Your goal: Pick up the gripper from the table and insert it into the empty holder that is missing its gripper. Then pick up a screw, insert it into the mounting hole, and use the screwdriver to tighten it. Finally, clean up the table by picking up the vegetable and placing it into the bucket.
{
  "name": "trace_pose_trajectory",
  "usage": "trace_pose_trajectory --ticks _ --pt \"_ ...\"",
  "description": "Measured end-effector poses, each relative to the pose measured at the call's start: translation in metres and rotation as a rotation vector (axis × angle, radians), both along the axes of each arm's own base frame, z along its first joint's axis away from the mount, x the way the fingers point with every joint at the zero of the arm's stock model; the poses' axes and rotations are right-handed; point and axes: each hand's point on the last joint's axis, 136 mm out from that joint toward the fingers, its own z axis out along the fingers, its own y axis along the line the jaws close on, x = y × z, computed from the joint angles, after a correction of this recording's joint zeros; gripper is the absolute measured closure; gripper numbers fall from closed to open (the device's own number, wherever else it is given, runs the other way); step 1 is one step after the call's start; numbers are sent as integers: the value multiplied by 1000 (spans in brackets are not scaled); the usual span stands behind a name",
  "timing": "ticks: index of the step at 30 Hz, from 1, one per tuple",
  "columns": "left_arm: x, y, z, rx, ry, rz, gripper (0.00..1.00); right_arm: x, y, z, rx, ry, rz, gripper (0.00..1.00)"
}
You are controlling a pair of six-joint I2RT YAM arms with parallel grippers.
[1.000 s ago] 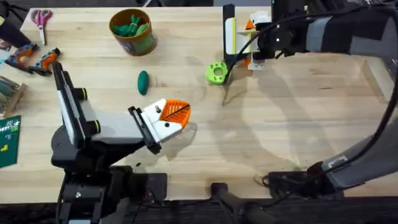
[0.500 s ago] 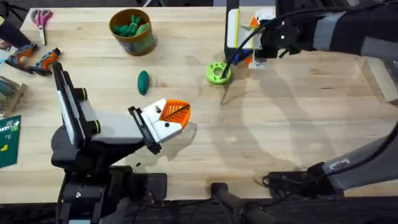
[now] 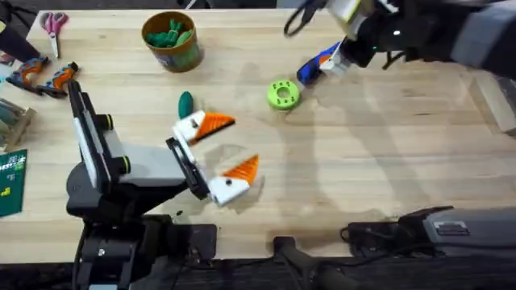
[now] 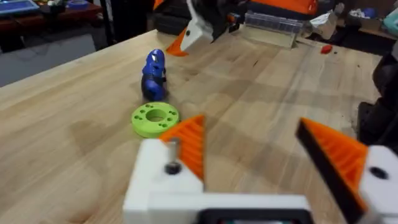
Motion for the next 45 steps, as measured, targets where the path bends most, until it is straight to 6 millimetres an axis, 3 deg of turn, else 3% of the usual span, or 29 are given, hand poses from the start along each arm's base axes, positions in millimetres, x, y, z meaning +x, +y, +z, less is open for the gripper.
trace_pose_trajectory --ticks 1,4,5,9,12,26,29,31,35,39,40,45 --pt "0 0 0 -1 2 0 43 -6 -1 5 30 10 -29 54" --pt "0 0 0 0 -3 2 16 -26 -5 23 129 39 -128 54" --pt "4 2 6 -3 -43 17 15 -42 -9 36 201 55 -199 54" --pt "11 8 43 -95 -131 80 15 -57 -12 49 259 62 -254 54" --pt "23 21 58 -251 -20 178 15 -62 -13 54 279 62 -271 55" --pt "57 62 56 -854 550 399 14 -65 -13 52 290 80 -289 54" --pt "64 69 38 -986 727 455 13 -65 -13 51 291 80 -290 54" --pt "64 69 32 -974 754 475 13 -65 -13 51 291 80 -290 54" --pt "64 79 -5 -942 899 640 13 -65 -13 51 291 80 -290 54" --pt "43 97 -27 -851 1023 871 13 -65 -13 52 292 80 -291 54" --pt "22 112 -26 -733 1074 1025 12 -65 -13 51 309 84 -308 54" --pt "17 125 8 -506 1098 1147 11 -65 -14 52 335 90 -334 54"
